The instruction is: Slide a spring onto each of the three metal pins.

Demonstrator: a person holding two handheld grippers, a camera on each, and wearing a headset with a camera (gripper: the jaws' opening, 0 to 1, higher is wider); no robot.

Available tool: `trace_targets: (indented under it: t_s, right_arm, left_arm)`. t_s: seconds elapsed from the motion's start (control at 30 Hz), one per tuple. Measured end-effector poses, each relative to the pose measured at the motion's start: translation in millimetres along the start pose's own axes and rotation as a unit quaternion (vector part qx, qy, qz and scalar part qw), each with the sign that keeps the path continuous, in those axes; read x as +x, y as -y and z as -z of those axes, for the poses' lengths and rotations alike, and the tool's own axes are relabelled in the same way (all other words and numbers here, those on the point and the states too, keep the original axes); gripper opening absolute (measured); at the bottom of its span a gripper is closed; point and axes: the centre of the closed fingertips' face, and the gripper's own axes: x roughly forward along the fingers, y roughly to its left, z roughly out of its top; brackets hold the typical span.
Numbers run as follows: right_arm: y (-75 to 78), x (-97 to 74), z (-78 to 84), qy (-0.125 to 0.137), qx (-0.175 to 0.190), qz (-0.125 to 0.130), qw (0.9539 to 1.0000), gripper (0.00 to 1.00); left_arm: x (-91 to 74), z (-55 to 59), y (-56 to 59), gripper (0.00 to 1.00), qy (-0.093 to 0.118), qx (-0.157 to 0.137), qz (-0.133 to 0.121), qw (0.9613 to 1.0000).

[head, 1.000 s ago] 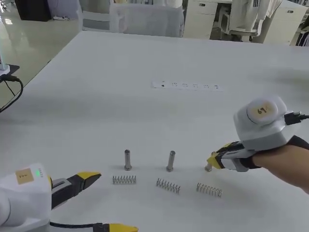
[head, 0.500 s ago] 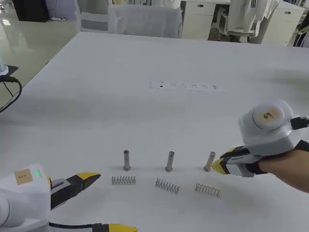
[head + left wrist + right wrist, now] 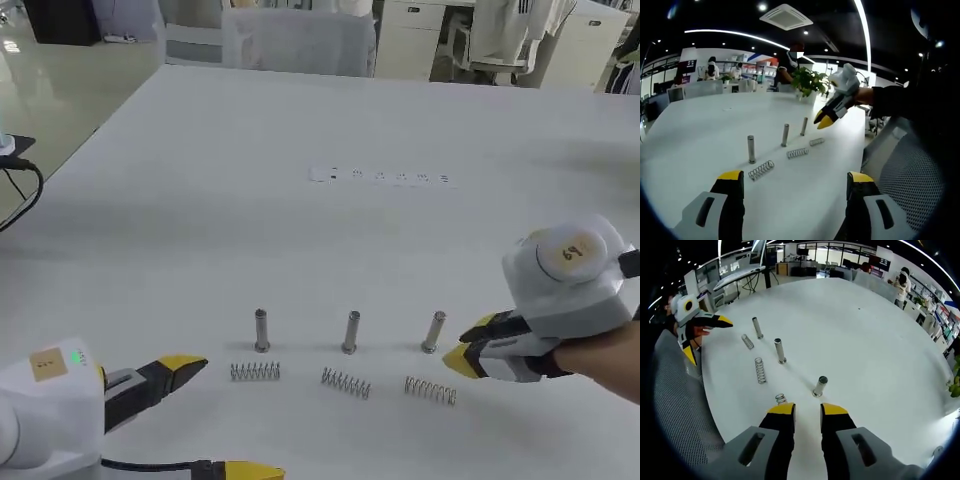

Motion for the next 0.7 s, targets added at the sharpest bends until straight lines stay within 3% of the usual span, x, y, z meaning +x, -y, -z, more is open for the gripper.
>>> trace_targets:
  t_s: [0.23,0.7]
  right_arm:
    - [-13.1,2.8,9.4,-0.016,-0.028,-0.027,0.9991,0.18]
    - [-23.2,11.3,24.0,-0.042,-0.066,-0.053,0.9955,0.17]
  left_arm:
    - [-0.2,-0.4,0.1,0.81,0.000,0.000,-0.002,1.0000]
    - [0.6,-0.2,0.1,0.80,0.000,-0.003,-0.002,1.0000]
